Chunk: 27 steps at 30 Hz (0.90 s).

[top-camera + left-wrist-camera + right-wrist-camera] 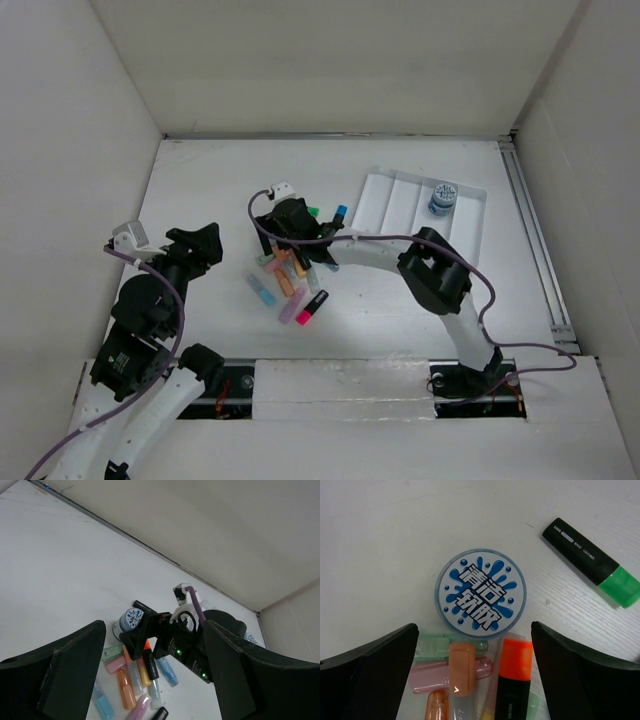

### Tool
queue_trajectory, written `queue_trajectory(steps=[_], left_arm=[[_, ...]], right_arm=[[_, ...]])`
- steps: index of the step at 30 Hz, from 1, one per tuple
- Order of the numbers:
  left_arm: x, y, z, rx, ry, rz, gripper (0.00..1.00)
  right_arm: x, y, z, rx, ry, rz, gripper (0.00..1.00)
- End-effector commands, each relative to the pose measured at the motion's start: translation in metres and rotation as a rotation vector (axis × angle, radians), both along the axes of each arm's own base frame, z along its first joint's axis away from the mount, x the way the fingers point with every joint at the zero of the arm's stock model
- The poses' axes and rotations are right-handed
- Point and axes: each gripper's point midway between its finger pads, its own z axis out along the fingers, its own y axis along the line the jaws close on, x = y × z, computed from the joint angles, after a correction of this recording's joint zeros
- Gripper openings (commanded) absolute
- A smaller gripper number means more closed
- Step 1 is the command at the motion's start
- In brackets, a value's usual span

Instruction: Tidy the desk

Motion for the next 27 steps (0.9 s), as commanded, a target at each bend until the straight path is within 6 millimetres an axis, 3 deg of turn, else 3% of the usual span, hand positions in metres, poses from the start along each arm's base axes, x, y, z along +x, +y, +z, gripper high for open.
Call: queue_trajectory(steps=[1, 4, 5, 6, 7, 8, 11, 13, 17, 19, 22, 23, 25, 26, 27], left_arm=[[0.001, -0.002, 0.006, -0.015, -0.022, -0.006, 0.75], [0.0, -0.002, 0.007, -0.018, -0.028, -0.007, 0.75], [0.0, -0.002, 0.007, -0.018, -0.028, -0.009, 0.75], [0.0, -0.002, 0.007, -0.016, -0.026, -0.01, 0.75], [0.0, -0.002, 0.007, -0.016, -0.026, -0.01, 0.75], [0.001, -0.003, 0.006, -0.01, -0.025, -0.014, 0.75], [0.001, -0.003, 0.007, -0.012, -0.027, -0.015, 0.75], [0.0, -0.003, 0.006, -0.01, -0.025, -0.014, 0.75], [0.0, -0.004, 0.007, -0.014, -0.03, -0.02, 0.75], [-0.001, -0.004, 0.008, -0.014, -0.033, -0.021, 0.74], [-0.001, -0.004, 0.008, -0.014, -0.033, -0.021, 0.74], [-0.001, -0.003, 0.008, -0.012, -0.033, -0.02, 0.75], [0.0, -0.004, 0.008, -0.013, -0.031, -0.023, 0.74], [0.0, -0.004, 0.008, -0.011, -0.031, -0.023, 0.75], [0.0, -0.005, 0.008, -0.011, -0.03, -0.024, 0.75]], right_arm=[[0.025, 0.011, 0.041, 0.061, -0.071, -0.021, 1.0], [0.032, 0.011, 0.018, -0.005, -0.053, -0.042, 1.0], [0.04, 0.017, 0.029, 0.012, -0.075, -0.052, 0.99], [0.042, 0.018, 0.009, -0.027, -0.055, -0.056, 0.99], [0.046, 0.02, 0.009, -0.031, -0.061, -0.065, 0.98], [0.052, 0.025, 0.019, -0.019, -0.08, -0.072, 0.93], [0.056, 0.029, 0.002, -0.058, -0.061, -0.069, 0.77], [0.054, 0.033, 0.002, -0.074, -0.061, -0.066, 0.77], [0.055, 0.022, 0.002, -0.104, -0.071, -0.106, 0.9], [0.054, 0.02, -0.002, -0.11, -0.067, -0.105, 0.9], [0.053, 0.02, -0.001, -0.096, -0.067, -0.107, 0.76], [0.054, 0.02, 0.001, -0.091, -0.07, -0.115, 0.57], [0.056, 0.023, 0.021, -0.03, -0.093, -0.133, 0.51], [0.053, 0.022, 0.021, -0.014, -0.091, -0.126, 0.46], [0.049, 0.026, 0.049, 0.082, -0.117, -0.11, 0.45]])
